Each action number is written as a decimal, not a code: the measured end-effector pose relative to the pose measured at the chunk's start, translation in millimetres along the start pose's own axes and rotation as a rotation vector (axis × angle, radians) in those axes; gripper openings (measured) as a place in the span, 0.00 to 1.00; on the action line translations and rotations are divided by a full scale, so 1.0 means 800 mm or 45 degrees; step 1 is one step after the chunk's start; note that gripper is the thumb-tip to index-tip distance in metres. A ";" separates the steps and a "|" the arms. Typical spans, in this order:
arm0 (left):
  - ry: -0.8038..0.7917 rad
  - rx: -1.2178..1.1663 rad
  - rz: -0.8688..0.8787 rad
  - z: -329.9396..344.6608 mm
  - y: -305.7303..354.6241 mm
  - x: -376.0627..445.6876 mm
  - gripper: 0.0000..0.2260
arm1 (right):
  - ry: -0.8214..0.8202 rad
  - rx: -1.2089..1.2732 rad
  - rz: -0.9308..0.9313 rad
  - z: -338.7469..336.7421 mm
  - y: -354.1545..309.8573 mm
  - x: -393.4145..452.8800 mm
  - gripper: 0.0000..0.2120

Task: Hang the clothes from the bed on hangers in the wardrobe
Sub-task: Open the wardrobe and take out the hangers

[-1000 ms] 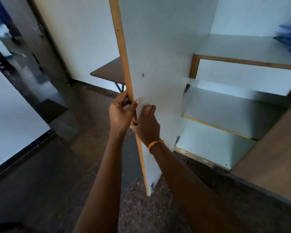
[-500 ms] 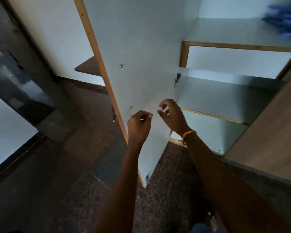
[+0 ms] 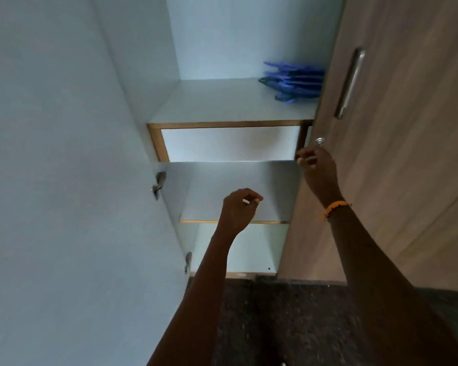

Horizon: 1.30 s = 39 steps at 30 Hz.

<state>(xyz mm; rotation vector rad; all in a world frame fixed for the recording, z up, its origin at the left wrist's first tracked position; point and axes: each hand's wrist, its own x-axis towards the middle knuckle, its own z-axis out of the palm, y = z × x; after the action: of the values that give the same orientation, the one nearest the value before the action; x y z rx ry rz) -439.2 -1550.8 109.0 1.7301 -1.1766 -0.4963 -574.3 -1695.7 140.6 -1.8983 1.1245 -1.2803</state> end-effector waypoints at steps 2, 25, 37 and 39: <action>-0.051 0.015 0.034 0.035 0.020 0.040 0.06 | 0.148 0.045 0.019 -0.028 0.010 0.047 0.10; -0.397 0.000 0.185 0.159 0.107 0.166 0.35 | 0.222 0.091 0.029 -0.113 -0.012 0.078 0.14; -1.147 -0.226 0.618 0.266 0.178 0.007 0.20 | 0.767 -0.401 0.187 -0.266 -0.031 -0.090 0.25; -1.078 -0.248 0.705 0.291 0.187 -0.021 0.22 | 0.718 -0.269 0.210 -0.294 -0.032 -0.114 0.24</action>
<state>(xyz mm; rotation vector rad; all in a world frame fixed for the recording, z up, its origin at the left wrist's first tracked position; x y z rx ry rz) -693.4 -1659.6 127.3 0.9426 -2.0311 -0.9957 -801.3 -1605.6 208.2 -1.5747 1.7187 -1.7104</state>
